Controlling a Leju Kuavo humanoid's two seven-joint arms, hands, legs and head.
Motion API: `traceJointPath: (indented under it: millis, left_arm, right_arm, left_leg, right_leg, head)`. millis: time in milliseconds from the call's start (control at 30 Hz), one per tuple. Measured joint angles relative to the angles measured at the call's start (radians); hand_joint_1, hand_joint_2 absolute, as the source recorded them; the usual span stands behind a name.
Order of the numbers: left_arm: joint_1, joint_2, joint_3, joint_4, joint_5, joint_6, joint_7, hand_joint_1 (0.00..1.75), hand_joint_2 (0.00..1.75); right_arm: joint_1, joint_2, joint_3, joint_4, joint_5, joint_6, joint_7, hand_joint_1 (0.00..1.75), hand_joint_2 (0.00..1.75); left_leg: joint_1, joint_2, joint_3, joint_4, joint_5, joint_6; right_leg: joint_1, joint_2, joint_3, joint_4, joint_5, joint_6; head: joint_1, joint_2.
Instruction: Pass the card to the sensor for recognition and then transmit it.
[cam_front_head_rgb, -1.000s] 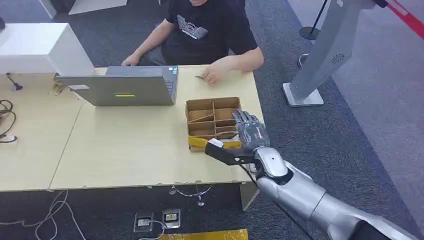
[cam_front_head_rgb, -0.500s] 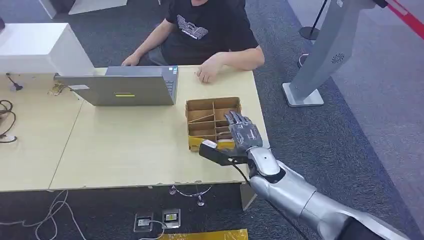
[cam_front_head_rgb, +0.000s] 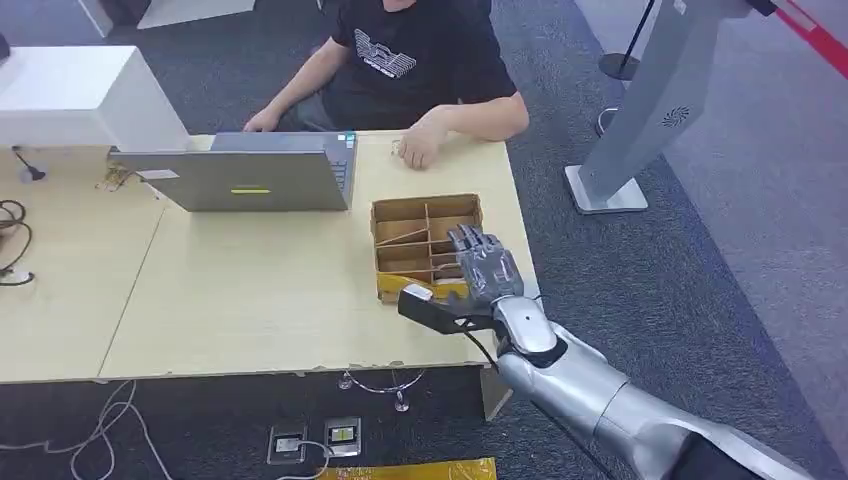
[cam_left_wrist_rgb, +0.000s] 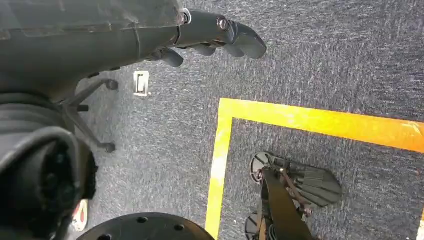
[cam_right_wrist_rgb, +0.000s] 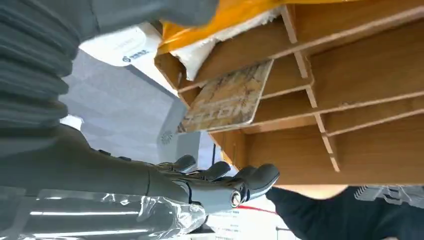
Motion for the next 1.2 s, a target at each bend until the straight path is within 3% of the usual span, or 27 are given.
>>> traceJointPath:
  millis: [967,1067,1200]
  left_arm:
    - [0.000,0.000,-0.001,-0.003,0.000,-0.007,0.001,0.00,0.00]
    - [0.001,0.000,-0.001,-0.004,0.000,-0.007,0.001,0.00,0.00]
    - [0.001,0.001,-0.002,-0.006,0.000,-0.005,0.001,0.00,0.00]
  right_arm:
    - [0.002,0.012,-0.002,0.042,0.014,-0.023,-0.026,1.75,1.75]
    - [-0.001,0.012,-0.002,0.042,0.083,-0.056,0.009,1.75,1.75]
    - [-0.055,0.005,0.001,-0.004,0.340,-0.044,0.105,1.75,1.75]
  left_leg:
    - [0.000,0.000,0.000,0.000,0.000,0.000]
    - [0.000,0.000,0.000,0.000,0.000,0.000]
    - [0.000,0.001,0.000,0.000,0.000,0.000]
  right_leg:
    - [0.000,0.000,0.000,0.000,0.000,0.000]
    - [0.000,0.000,0.000,0.000,0.000,0.000]
    - [0.000,0.002,-0.001,0.000,0.001,0.000]
  head:
    - [0.000,0.000]
    - [0.000,0.000]
    - [0.000,0.000]
